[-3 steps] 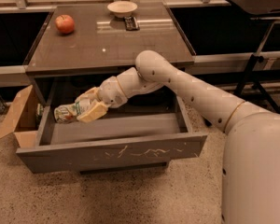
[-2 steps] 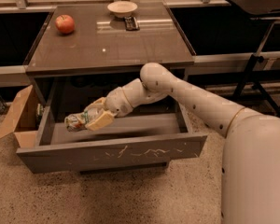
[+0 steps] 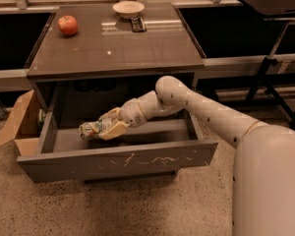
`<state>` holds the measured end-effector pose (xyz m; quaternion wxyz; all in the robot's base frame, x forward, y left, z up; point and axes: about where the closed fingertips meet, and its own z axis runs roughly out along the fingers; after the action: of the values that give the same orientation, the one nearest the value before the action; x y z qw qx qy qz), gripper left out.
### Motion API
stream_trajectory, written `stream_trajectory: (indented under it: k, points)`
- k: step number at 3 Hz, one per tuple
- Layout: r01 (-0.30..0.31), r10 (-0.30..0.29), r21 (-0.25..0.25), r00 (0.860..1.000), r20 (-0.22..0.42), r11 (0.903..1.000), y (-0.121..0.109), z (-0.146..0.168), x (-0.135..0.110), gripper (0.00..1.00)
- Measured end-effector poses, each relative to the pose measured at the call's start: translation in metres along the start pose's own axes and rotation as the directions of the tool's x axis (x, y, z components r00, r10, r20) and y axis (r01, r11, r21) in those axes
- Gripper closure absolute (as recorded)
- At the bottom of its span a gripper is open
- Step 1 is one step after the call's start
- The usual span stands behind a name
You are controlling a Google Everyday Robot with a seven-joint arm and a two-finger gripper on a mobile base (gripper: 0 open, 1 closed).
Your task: Place 7up can into top drawer
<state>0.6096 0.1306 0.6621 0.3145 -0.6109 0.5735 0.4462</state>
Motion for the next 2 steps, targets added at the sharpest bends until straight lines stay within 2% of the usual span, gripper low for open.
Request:
stream_trajectory:
  k: [2]
  points:
    - [0.003,-0.003,0.017,1.0,-0.009,0.9999,-0.0164,-0.0142,0.0099,0.04]
